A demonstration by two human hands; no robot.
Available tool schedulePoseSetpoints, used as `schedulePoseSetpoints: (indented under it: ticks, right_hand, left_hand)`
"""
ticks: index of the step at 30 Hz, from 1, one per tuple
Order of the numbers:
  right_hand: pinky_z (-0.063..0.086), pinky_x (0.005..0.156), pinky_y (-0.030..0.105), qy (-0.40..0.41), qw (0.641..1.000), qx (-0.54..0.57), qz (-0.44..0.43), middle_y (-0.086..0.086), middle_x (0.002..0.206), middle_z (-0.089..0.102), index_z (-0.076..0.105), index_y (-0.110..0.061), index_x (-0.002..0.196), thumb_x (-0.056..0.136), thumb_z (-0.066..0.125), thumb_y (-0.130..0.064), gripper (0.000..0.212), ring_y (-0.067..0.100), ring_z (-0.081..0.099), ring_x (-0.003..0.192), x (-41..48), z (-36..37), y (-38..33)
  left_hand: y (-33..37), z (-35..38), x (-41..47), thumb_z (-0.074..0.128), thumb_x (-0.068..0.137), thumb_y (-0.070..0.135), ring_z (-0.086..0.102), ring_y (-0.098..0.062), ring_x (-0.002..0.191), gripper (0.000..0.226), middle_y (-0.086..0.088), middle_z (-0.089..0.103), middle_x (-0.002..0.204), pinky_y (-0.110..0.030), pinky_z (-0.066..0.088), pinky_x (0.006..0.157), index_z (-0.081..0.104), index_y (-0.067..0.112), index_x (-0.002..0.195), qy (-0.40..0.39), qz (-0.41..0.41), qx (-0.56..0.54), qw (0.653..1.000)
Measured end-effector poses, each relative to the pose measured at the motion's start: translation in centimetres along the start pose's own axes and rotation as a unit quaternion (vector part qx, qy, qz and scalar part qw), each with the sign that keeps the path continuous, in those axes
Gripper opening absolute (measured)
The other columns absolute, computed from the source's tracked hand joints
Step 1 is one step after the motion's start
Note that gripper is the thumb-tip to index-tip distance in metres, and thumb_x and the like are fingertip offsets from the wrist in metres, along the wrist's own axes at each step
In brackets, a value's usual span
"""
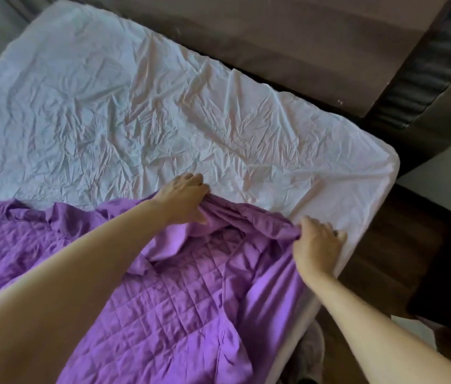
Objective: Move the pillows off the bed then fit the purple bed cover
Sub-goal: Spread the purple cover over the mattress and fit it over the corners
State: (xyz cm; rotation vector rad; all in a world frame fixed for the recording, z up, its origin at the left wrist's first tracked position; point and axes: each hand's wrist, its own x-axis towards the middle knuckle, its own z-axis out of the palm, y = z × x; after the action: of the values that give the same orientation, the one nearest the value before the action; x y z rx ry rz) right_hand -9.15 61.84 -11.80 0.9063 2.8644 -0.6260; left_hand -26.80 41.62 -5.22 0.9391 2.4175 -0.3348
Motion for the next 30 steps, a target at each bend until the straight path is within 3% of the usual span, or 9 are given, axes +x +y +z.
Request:
schedulePoseSetpoints:
  ticks: [2, 5, 7, 12, 16, 20, 24, 26, 30]
  right_hand:
    - [0.032, 0.069, 0.029, -0.044, 0.98, 0.128, 0.147, 0.003, 0.079, 0.056, 0.052, -0.012, 0.079, 0.082, 0.049, 0.004, 0.016, 0.021, 0.049, 0.069, 1.5, -2.1, 1.3]
    - [0.039, 0.064, 0.025, -0.106, 0.866, 0.375, 0.313, 0.007, 0.08, 0.056, 0.056, -0.009, 0.082, 0.084, 0.037, 0.01, 0.027, 0.016, 0.048, 0.065, 3.1, -2.9, 2.2]
    - [0.042, 0.064, 0.026, -0.131, 0.803, 0.459, 0.357, 0.008, 0.08, 0.057, 0.058, -0.012, 0.08, 0.081, 0.038, 0.011, 0.031, 0.019, 0.051, 0.071, 3.5, -3.0, 2.5]
    - [0.046, 0.071, 0.032, -0.185, 0.767, 0.501, 0.354, 0.013, 0.082, 0.062, 0.064, -0.008, 0.088, 0.079, 0.042, 0.007, 0.028, 0.025, 0.056, 0.076, 3.2, -3.5, 3.8]
    - [0.048, 0.078, 0.035, -0.195, 0.745, 0.537, 0.346, 0.014, 0.086, 0.067, 0.066, -0.008, 0.092, 0.081, 0.044, 0.006, 0.028, 0.029, 0.061, 0.082, 3.0, -3.7, 5.5]
    - [0.046, 0.074, 0.032, -0.232, 0.721, 0.58, 0.3, 0.011, 0.09, 0.067, 0.067, -0.015, 0.091, 0.082, 0.045, 0.013, 0.037, 0.025, 0.06, 0.084, 2.5, -4.5, 7.2]
    - [0.056, 0.066, 0.024, -0.262, 0.657, 0.664, 0.242, 0.007, 0.089, 0.071, 0.068, -0.015, 0.088, 0.073, 0.051, 0.019, 0.042, 0.02, 0.067, 0.079, 2.1, -5.5, 8.3]
    - [0.055, 0.063, 0.022, -0.255, 0.674, 0.654, 0.231, 0.008, 0.081, 0.069, 0.069, -0.012, 0.072, 0.072, 0.052, 0.022, 0.038, 0.018, 0.066, 0.073, 2.2, -5.9, 8.4]
    - [0.044, 0.075, 0.014, -0.203, 0.848, 0.476, 0.113, 0.0, 0.086, 0.065, 0.07, -0.013, 0.068, 0.078, 0.046, 0.023, 0.045, 0.012, 0.061, 0.086, 3.4, -5.7, 7.9]
  left_hand:
    - [-0.2, 0.9, -0.7, 0.058, 0.088, 0.026, 0.049, -0.023, 0.113, 0.03, -0.003, 0.049, 0.118, -0.034, 0.04, 0.09, 0.056, 0.016, 0.116, -0.026, -0.053, 0.083, 0.995]
    - [1.0, 1.2, -0.5, 0.043, 0.091, 0.005, 0.047, -0.023, 0.117, 0.027, -0.002, 0.054, 0.116, -0.042, 0.041, 0.096, 0.058, 0.016, 0.112, 0.017, -0.116, 0.105, 0.988]
    - [1.4, 0.4, 0.2, 0.044, 0.09, 0.004, 0.046, -0.025, 0.116, 0.025, -0.005, 0.058, 0.113, -0.04, 0.041, 0.094, 0.057, 0.014, 0.109, 0.054, -0.14, 0.078, 0.986]
    - [-0.3, -1.8, 2.5, 0.042, 0.082, -0.001, 0.053, -0.027, 0.09, 0.027, -0.012, 0.06, 0.096, -0.03, 0.037, 0.078, 0.058, 0.009, 0.101, 0.056, -0.182, -0.218, 0.957]
    - [-0.2, -3.4, 2.5, 0.049, 0.087, 0.001, 0.052, -0.023, 0.086, 0.015, -0.012, 0.06, 0.097, -0.027, 0.038, 0.069, 0.058, 0.012, 0.093, -0.059, -0.107, -0.279, 0.952]
    - [-0.7, -4.4, 1.5, 0.058, 0.079, -0.011, 0.055, -0.02, 0.085, 0.032, -0.009, 0.063, 0.095, -0.028, 0.041, 0.077, 0.057, 0.016, 0.096, -0.169, -0.051, -0.415, 0.892]
    - [-2.7, -5.3, 1.6, 0.046, 0.07, -0.029, 0.053, -0.022, 0.082, 0.054, -0.013, 0.059, 0.084, -0.026, 0.04, 0.073, 0.055, 0.024, 0.071, -0.071, -0.04, -0.535, 0.841]
    - [-3.2, -5.7, 2.1, 0.046, 0.068, -0.023, 0.053, -0.025, 0.079, 0.048, -0.021, 0.059, 0.078, -0.027, 0.043, 0.073, 0.055, 0.022, 0.053, -0.016, -0.035, -0.493, 0.869]
    - [-1.1, -6.7, 4.4, 0.047, 0.08, 0.003, 0.058, -0.023, 0.087, 0.039, -0.004, 0.065, 0.092, -0.036, 0.039, 0.094, 0.068, 0.032, 0.065, 0.088, -0.097, -0.184, 0.974]
